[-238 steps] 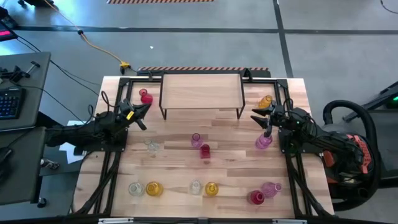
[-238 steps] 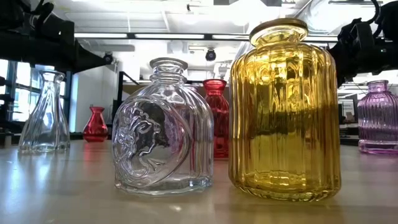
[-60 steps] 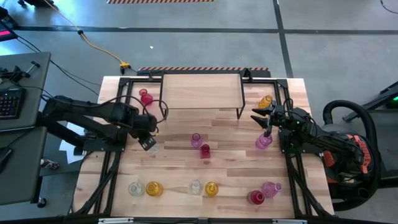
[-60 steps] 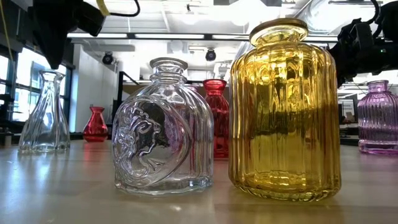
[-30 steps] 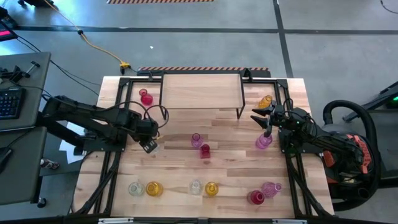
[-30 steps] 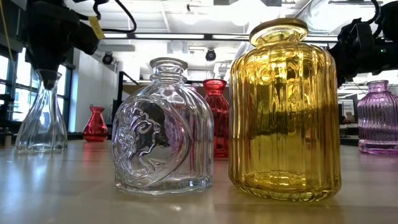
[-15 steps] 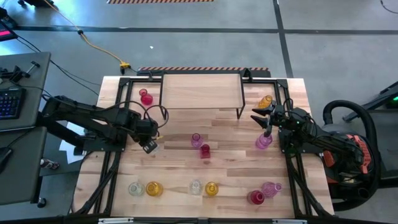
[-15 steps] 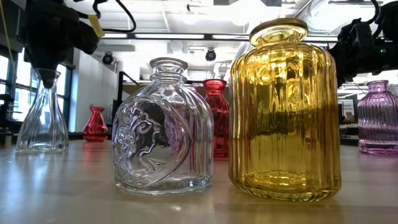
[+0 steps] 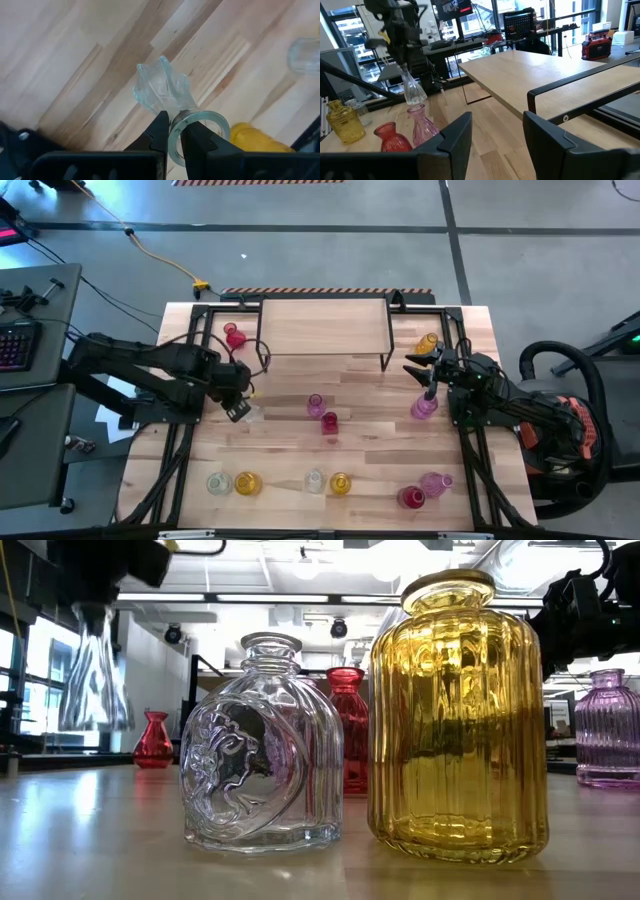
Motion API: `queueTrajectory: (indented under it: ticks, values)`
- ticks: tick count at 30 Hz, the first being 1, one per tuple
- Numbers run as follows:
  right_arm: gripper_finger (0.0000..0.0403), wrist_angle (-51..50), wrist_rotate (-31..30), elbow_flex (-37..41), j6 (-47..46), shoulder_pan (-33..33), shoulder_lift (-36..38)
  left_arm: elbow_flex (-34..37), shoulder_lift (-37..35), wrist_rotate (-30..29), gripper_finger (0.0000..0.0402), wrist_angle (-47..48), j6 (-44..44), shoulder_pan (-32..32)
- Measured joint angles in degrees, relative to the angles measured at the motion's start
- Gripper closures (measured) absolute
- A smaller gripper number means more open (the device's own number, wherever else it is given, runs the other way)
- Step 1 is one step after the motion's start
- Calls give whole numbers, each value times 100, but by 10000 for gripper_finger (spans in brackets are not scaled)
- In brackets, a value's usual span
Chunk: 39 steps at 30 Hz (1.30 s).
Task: Sort vases onto shelf
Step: Put the top transparent vase on the shelf
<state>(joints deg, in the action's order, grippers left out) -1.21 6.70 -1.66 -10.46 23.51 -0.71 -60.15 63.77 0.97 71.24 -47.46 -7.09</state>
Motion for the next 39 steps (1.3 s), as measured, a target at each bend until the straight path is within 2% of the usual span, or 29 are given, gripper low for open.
queueTrajectory:
  ticks: [9, 16, 22, 32, 39]
  values:
    - [242, 0, 4, -1, 0, 0, 2, -1235, -2, -24, 379, 627, 437, 277]
    - [242, 0, 28, 1, 0, 0, 0, -2010, 1, -67, 379, 895, 999, 1011]
    - [242, 0, 26, 1, 0, 0, 2, -2471, 28, -474, 378, 920, 1749, 1836]
    - [242, 0, 22, 1, 0, 0, 0, -3316, 851, -638, 378, 918, 3505, 3222]
    - [242, 0, 19, 0, 0, 0, 0, -3961, 1581, -634, 378, 1131, 4588, 3969]
